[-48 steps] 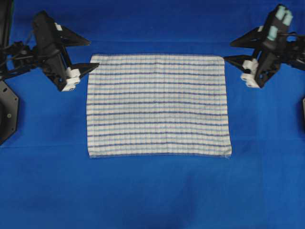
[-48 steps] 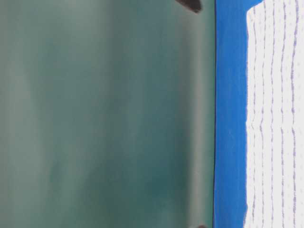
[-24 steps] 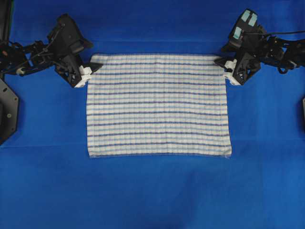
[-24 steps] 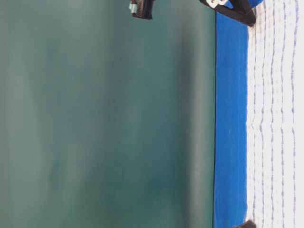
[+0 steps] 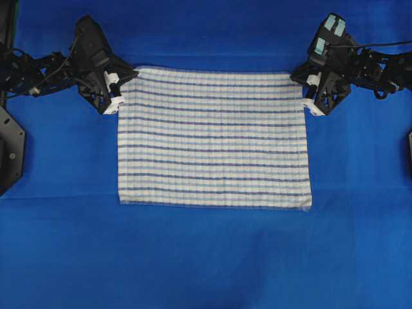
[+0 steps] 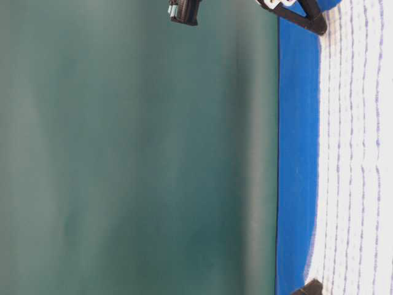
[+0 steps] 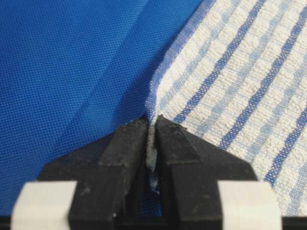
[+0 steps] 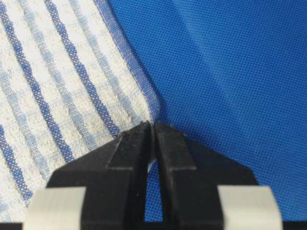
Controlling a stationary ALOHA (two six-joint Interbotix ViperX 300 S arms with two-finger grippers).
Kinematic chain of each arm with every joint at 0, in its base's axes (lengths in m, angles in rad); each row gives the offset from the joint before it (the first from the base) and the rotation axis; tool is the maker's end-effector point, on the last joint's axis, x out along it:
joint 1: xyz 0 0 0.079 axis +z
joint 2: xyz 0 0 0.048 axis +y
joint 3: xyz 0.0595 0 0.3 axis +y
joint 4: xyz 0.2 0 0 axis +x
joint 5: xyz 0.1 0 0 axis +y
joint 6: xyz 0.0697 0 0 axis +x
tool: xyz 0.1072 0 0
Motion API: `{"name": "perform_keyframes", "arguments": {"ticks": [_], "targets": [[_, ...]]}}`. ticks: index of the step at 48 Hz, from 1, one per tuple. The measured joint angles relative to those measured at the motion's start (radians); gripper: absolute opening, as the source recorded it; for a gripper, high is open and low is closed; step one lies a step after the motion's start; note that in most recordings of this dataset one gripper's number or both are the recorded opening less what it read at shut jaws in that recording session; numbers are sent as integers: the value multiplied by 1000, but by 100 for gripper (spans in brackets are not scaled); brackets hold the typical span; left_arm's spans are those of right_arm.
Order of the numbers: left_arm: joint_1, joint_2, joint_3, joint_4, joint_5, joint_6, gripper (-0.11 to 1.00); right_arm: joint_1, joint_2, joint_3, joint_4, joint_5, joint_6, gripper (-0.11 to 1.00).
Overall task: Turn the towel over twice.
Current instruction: 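Lift the far edge with both grippers and pull it up and away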
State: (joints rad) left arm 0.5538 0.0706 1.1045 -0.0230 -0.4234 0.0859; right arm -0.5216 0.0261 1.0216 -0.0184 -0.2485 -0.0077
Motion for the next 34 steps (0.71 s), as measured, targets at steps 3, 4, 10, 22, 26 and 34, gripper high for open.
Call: {"name": "perform_keyframes", "arguments": {"ticks": [3, 4, 10, 22, 26, 34], "targets": [[-2, -2, -2, 0, 12, 0, 2, 0, 0, 2, 2, 2, 0, 6], [-3, -2, -2, 0, 14, -2, 2, -2, 0, 2, 0, 2, 0, 6], [-5, -12, -6, -2, 26, -2, 2, -2, -6, 0, 5, 5, 5, 6], [-6, -75, -43, -2, 55, 5, 2, -51, -71, 3, 17, 9, 5, 6], [2, -94, -60, -2, 61, 3, 2, -86, -95, 3, 15, 14, 5, 6], [48, -115, -101, -2, 66, 6, 2, -149, -126, -17, 11, 38, -12, 6]]}}
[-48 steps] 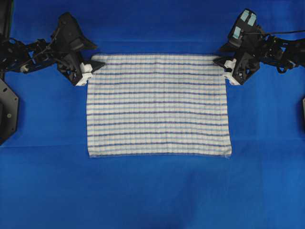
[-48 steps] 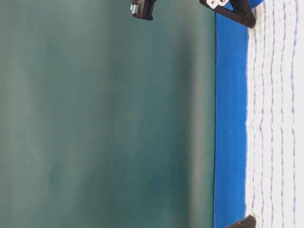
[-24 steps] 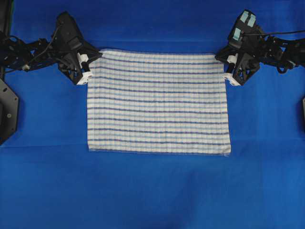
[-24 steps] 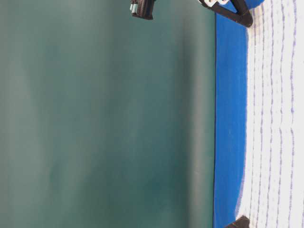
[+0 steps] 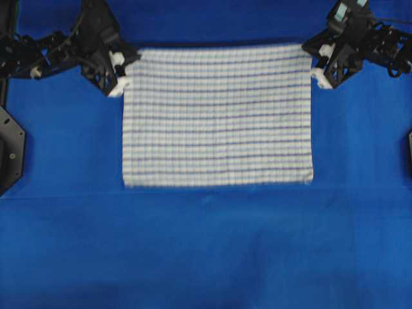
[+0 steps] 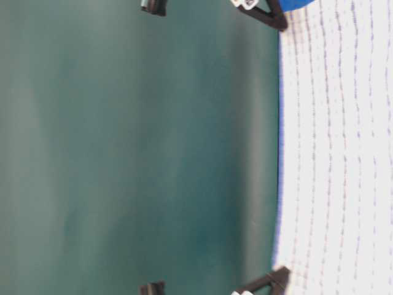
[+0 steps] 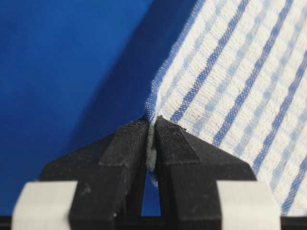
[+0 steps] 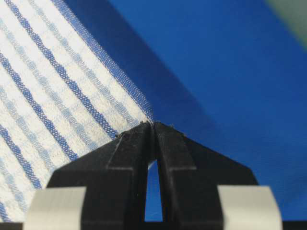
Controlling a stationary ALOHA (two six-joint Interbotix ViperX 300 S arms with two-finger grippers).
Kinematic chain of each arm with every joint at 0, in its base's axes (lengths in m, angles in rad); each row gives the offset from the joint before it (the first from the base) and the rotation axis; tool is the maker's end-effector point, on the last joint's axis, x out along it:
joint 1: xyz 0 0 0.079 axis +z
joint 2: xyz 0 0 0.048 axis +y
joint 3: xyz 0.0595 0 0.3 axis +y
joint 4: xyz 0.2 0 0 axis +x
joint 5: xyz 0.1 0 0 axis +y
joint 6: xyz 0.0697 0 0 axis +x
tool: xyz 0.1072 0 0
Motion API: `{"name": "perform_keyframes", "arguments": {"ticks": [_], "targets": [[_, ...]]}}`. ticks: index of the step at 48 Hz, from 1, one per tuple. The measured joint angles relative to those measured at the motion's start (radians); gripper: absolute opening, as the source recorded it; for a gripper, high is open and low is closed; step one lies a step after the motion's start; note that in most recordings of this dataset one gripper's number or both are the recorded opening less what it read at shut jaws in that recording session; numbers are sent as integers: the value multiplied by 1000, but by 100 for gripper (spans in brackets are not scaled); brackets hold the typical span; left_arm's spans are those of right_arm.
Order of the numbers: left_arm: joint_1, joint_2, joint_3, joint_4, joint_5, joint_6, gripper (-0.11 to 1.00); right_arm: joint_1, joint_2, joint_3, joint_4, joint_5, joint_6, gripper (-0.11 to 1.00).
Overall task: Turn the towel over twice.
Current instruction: 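Lift the far edge with both grippers and pull it up and away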
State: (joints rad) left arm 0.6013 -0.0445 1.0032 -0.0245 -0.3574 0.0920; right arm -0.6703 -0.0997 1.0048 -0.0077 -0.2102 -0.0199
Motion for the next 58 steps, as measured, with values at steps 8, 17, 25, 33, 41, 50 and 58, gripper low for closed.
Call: {"name": "perform_keyframes", "arguments": {"ticks": [8, 17, 25, 33, 41, 50, 58], "targets": [[63, -25, -54, 0, 3, 11, 2, -49, -18, -43, -12, 34, -25, 6], [98, -94, -104, 0, 29, 66, 2, -83, -75, -114, -14, 129, -69, 6], [101, -164, -152, 2, 89, 81, 2, -89, -156, -179, -14, 218, -114, 6], [101, -239, -167, 0, 107, 83, 2, -89, -252, -245, -15, 321, -144, 6], [101, -310, -167, 0, 110, 87, 2, -89, -345, -296, -29, 410, -156, 6], [87, -411, -167, 0, 114, 97, 2, -87, -430, -313, -35, 460, -158, 6], [48, -460, -158, 0, 115, 97, 2, -61, -483, -295, -35, 489, -150, 6]]}}
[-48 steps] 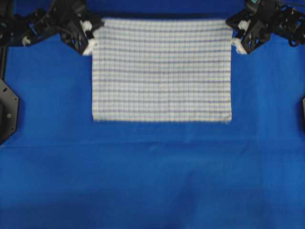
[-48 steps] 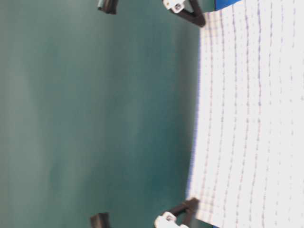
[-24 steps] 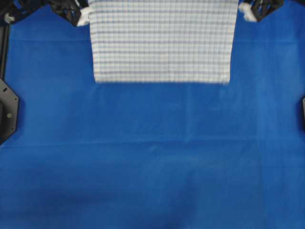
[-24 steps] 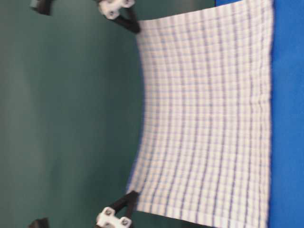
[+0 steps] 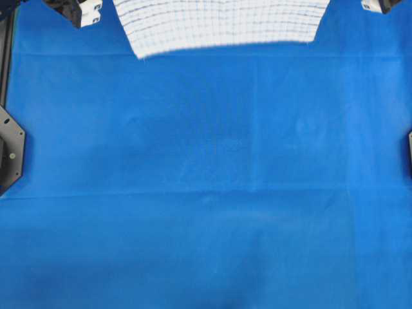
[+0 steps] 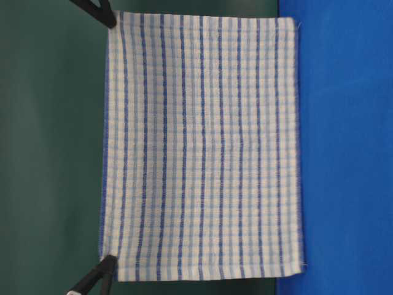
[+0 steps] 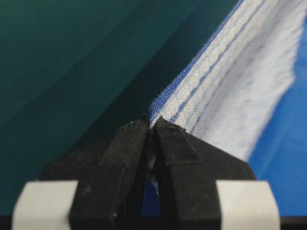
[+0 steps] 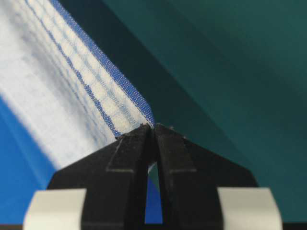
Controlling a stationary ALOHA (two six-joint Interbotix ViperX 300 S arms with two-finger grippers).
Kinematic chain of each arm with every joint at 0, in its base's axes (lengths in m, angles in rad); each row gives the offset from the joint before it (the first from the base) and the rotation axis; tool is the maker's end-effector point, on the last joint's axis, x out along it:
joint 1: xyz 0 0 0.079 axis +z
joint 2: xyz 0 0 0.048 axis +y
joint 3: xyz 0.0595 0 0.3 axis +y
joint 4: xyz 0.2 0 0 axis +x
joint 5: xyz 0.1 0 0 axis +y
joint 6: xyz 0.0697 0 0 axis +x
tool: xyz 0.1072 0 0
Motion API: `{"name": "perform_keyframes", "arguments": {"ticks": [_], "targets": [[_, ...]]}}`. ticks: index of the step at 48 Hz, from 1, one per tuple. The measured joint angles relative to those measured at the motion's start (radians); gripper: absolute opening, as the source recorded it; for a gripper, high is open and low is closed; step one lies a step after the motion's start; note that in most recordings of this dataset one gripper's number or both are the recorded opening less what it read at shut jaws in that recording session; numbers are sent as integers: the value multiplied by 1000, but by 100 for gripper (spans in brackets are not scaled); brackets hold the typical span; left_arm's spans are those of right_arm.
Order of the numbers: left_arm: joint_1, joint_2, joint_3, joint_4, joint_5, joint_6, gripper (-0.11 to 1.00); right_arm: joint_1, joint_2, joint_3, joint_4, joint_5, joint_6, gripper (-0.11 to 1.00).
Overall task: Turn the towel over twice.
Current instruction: 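Lift the far edge with both grippers and pull it up and away, then swing the held edge back toward the near side, laying towel flipped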
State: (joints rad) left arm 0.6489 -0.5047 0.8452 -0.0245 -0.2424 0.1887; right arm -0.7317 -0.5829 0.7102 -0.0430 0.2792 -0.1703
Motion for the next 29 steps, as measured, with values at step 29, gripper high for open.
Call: {"name": "perform_keyframes", "arguments": {"ticks": [29], "targets": [[-296, -133, 127, 2, 298, -46, 2, 405, -100, 167, 28, 156, 184, 6]]}}
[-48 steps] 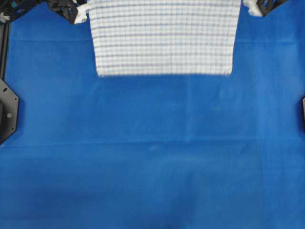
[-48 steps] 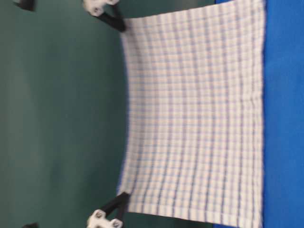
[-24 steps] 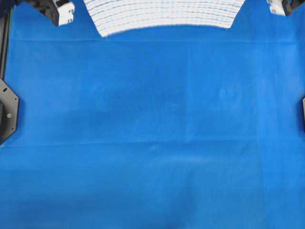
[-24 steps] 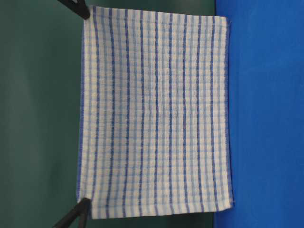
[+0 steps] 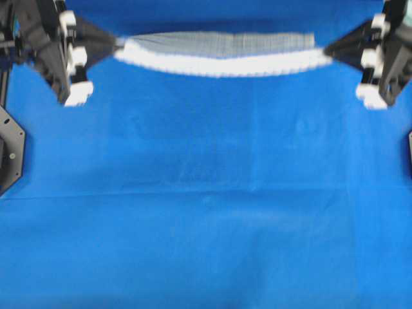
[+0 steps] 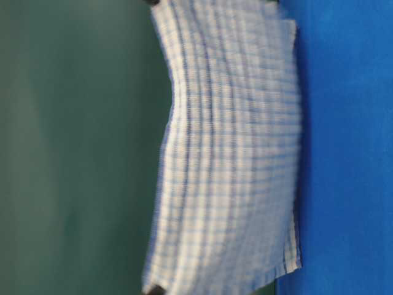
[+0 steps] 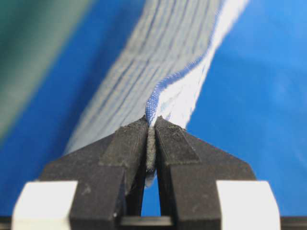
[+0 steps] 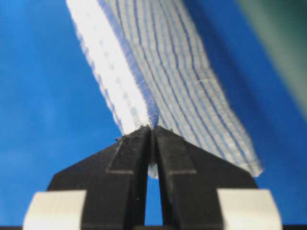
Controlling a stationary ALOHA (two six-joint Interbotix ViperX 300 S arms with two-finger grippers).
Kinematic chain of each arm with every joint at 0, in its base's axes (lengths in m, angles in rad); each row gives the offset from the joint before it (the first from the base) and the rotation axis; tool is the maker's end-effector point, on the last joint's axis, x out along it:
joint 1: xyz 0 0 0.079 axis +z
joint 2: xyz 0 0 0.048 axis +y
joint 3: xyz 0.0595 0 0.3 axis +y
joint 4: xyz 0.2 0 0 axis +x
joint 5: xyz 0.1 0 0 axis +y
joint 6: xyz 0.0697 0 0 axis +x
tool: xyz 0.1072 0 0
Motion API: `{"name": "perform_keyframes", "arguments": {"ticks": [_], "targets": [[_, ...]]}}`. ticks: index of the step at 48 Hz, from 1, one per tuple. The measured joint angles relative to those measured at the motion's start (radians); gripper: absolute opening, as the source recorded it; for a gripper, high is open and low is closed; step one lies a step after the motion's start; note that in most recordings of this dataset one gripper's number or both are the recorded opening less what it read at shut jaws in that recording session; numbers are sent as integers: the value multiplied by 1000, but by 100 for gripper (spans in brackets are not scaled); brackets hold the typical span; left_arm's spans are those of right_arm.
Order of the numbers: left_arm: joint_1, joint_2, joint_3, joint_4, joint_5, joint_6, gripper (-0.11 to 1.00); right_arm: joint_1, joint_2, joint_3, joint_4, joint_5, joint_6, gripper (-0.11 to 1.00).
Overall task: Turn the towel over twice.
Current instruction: 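Swing the held edge back toward the near side, laying towel flipped, then open both grippers and pull them back from the towel edge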
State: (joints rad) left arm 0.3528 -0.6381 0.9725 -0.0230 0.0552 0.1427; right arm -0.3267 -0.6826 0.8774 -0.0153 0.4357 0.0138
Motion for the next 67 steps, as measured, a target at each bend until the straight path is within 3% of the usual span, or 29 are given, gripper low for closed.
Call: {"name": "perform_keyframes", "arguments": {"ticks": [8, 16, 25, 36, 51, 67], "targets": [[-123, 17, 71, 0, 20, -20, 2, 107, 8, 44, -2, 6, 64, 6], [-230, 71, 144, -2, -64, -87, 2, 195, 48, 104, 0, -3, 150, 6], [-302, 149, 196, -3, -164, -166, 2, 281, 120, 178, 3, -109, 252, 6], [-388, 253, 198, -3, -195, -193, 2, 380, 230, 229, 5, -267, 362, 6], [-468, 367, 184, -6, -221, -242, 2, 468, 360, 215, 3, -318, 399, 6], [-492, 436, 152, -6, -242, -242, 3, 472, 376, 201, 3, -258, 399, 6]]}}
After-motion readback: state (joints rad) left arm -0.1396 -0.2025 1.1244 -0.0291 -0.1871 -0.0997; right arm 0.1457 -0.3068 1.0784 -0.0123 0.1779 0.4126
